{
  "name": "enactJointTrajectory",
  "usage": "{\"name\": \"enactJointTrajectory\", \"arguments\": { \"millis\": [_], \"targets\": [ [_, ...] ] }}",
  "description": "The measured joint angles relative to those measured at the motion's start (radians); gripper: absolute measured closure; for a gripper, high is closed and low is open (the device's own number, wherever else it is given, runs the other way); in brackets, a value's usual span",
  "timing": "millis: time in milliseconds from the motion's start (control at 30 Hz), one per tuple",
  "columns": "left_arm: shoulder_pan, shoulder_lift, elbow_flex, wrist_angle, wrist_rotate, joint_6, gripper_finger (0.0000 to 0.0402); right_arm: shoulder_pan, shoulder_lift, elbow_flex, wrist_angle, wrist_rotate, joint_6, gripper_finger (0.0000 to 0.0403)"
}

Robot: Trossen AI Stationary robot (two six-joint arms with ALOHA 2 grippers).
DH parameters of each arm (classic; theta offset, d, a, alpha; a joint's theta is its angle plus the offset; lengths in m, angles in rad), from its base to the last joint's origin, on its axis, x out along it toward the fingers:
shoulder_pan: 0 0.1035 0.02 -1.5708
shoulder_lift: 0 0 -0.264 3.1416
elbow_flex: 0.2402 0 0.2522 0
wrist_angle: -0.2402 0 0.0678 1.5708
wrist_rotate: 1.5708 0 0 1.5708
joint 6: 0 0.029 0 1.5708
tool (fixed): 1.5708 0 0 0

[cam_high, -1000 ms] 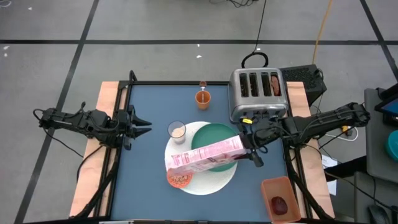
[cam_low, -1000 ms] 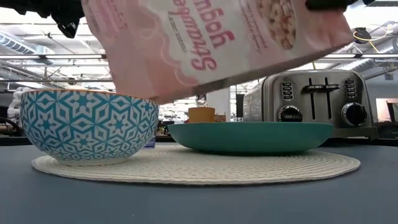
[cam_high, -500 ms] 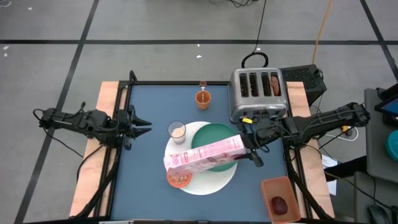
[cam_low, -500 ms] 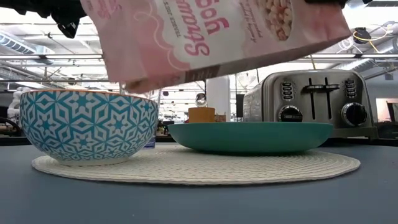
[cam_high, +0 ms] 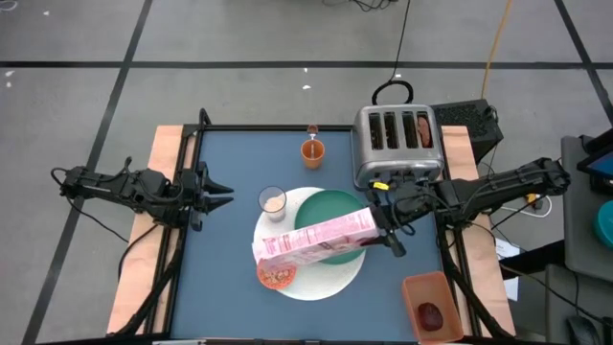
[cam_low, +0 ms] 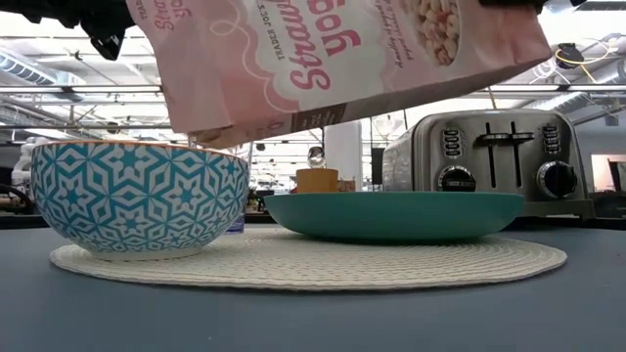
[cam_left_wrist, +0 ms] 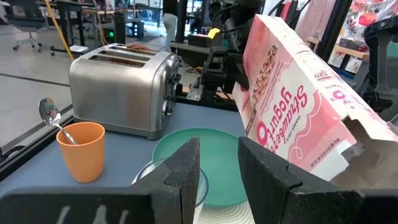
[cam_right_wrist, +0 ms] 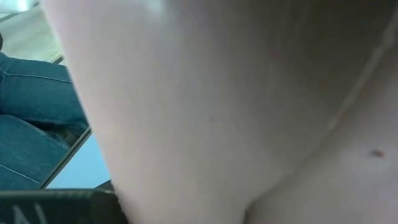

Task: Arrange a breakfast setting
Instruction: Pour the cereal into the orange patterned bowl

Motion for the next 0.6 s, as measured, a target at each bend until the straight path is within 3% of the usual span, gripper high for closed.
{"name": "enactJointTrajectory", "arguments": {
  "millis": [600],
  "targets": [
    [0.000, 0.000, 0.000, 0.000, 0.000, -0.001, 0.0286, 0.000, 0.000, 0.000, 0.015, 0.029, 0.059, 0.0186]
  ]
}}
